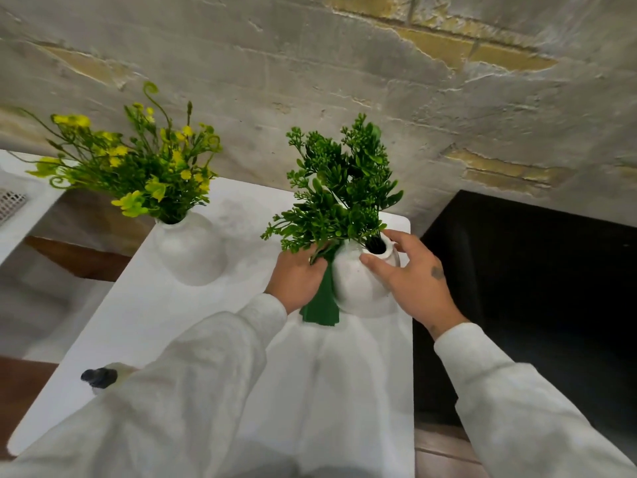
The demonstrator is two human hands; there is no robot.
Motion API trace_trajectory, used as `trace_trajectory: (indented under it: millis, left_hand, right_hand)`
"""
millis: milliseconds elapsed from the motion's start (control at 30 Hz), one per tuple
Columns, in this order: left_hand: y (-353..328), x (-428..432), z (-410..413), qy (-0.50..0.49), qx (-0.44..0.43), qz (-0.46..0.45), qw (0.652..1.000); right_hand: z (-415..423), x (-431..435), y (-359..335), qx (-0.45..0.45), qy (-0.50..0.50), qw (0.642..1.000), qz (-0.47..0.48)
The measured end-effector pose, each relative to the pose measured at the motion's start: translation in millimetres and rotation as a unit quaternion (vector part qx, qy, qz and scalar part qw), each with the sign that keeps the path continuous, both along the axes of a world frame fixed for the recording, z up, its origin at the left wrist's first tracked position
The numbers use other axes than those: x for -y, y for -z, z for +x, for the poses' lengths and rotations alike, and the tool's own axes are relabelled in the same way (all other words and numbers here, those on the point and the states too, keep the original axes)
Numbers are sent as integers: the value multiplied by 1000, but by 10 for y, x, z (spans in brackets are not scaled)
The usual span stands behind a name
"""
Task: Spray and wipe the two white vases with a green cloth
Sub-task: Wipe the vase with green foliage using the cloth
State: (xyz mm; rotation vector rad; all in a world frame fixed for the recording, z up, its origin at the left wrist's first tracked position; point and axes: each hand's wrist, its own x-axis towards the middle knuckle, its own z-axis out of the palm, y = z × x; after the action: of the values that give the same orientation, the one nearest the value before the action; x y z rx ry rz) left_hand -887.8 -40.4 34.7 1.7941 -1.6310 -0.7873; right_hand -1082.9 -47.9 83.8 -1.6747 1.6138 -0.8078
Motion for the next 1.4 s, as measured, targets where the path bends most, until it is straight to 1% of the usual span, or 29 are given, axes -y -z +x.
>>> trace_trajectory:
  millis: [33,67,100,200,233,267,300,333,400,433,500,567,600,633,700,767,833,933,967,1100,1400]
  left_hand:
    - [31,-13,0,-6,-23,17,1000]
    - [27,-31,11,-13,-43,13,999]
    - [-7,-71,-12,-17,-48,-17,999]
    - [-138,-166,-128,6,-34,-165,986]
    - [-143,-150,-166,9,-20,-189,982]
    - [-163,-135,-197,4,-3,-191,982]
    - [-188,-117,-211,-7,0,-165,986]
    - [-197,-97,-203,-17,-14,-115,993]
    - [-170,-60,-136,-43,-71,0,997]
    - [-122,-61,-98,-54,-99,38,993]
    - [-54,-124,-80,-67,-117,52,989]
    - [-39,-236,-109,-62,-147,15,987]
    - [-55,-281,-133,-53,-159,-20,986]
    - [-71,-296,-153,-43,-152,-61,986]
    - [-80,-253,-189,-21,-96,-142,985]
    - [-111,-165,-226,-14,-37,-180,983]
    - [-150,-100,-237,-25,-16,-153,988]
    - [-154,-64,-191,-30,-21,-96,995]
    - [-167,-80,-182,-23,-17,-95,995]
    - [-224,-202,-234,37,-13,-147,988]
    - [-118,-494,-225,61,4,-159,985]
  right_hand:
    - [-11,-2,-4,-1,0,1000,2]
    - [2,2,-11,2,0,1000,3]
    - [3,4,-16,6,0,1000,5]
    - [8,-4,-2,14,0,1000,-2]
    - [9,-7,0,14,-1,1000,-3]
    - [5,-11,-2,13,-2,1000,-2]
    - [3,-11,-7,10,-3,1000,1]
    - [1,-11,-14,7,-4,1000,5]
    - [-4,-9,-30,8,-2,1000,10]
    - [3,-11,-29,11,-3,1000,12]
    - [3,-6,-33,13,-6,1000,13]
    - [-2,-1,-40,13,-7,1000,17]
    - [-9,-1,-43,12,-7,1000,17]
    - [-14,2,-44,12,-7,1000,15]
    - [-20,11,-37,9,-12,1000,9]
    - [-22,19,-34,7,-19,1000,7]
    - [-29,29,-34,7,-19,1000,6]
    - [-35,37,-35,12,-17,1000,12]
    - [-38,37,-31,14,-17,1000,14]
    - [-62,57,-41,22,-27,999,15]
    - [-86,89,-28,34,-31,999,20]
